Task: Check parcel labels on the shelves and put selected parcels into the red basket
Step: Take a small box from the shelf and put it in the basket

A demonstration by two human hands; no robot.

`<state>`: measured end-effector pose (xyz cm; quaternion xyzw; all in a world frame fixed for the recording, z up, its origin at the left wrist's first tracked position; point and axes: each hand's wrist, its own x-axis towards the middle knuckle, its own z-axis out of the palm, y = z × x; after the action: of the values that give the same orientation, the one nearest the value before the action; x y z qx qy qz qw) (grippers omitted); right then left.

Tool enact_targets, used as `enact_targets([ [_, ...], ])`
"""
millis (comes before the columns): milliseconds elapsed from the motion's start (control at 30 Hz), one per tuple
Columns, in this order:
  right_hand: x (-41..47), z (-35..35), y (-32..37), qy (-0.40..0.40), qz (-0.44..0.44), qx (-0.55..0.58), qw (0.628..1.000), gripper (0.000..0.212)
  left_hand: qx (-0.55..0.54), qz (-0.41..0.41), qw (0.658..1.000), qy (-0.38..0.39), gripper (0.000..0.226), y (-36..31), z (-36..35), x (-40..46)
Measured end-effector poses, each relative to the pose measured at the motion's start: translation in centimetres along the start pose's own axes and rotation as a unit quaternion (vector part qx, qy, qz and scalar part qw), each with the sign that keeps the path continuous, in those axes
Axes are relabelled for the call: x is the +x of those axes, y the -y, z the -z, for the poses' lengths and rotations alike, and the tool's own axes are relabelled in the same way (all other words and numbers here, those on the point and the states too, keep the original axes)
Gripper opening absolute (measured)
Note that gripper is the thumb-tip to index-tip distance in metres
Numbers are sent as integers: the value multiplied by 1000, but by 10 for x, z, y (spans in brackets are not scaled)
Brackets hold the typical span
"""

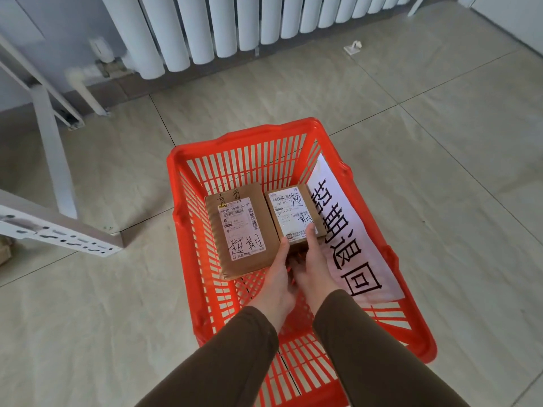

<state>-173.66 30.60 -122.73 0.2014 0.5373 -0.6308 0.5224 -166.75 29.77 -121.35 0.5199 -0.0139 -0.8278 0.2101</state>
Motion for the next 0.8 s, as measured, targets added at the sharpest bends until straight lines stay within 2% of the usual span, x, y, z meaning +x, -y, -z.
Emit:
enact_targets([
  [100, 12, -4, -2, -3, -5, -7, 1000, 64, 11, -4, 1000, -27, 57, 2, -3, 10],
  [300, 19, -7, 0, -22, 0, -87, 996, 59, 15, -19, 998, -54, 68, 11, -11, 29],
  [433, 21, -4, -7, -49, 31, -128, 990, 55, 6, -45, 997, -65, 60, 11, -15, 33],
  [533, 19, -5, -2, -47, 23, -129, 990, 53, 28, -28, 997, -59, 61, 10, -15, 31],
  [667, -6, -7, 12, -29, -2, -139, 990, 26, 48, 12, 997, -59, 72, 7, -11, 26],
  [733, -25, -5, 18, -28, -13, -145, 989, 14, 61, 20, 996, -57, 64, 5, -11, 11],
  [800, -49, -7, 22, -26, -14, -155, 987, 12, 73, 31, 996, -51, 52, 1, -11, -12],
])
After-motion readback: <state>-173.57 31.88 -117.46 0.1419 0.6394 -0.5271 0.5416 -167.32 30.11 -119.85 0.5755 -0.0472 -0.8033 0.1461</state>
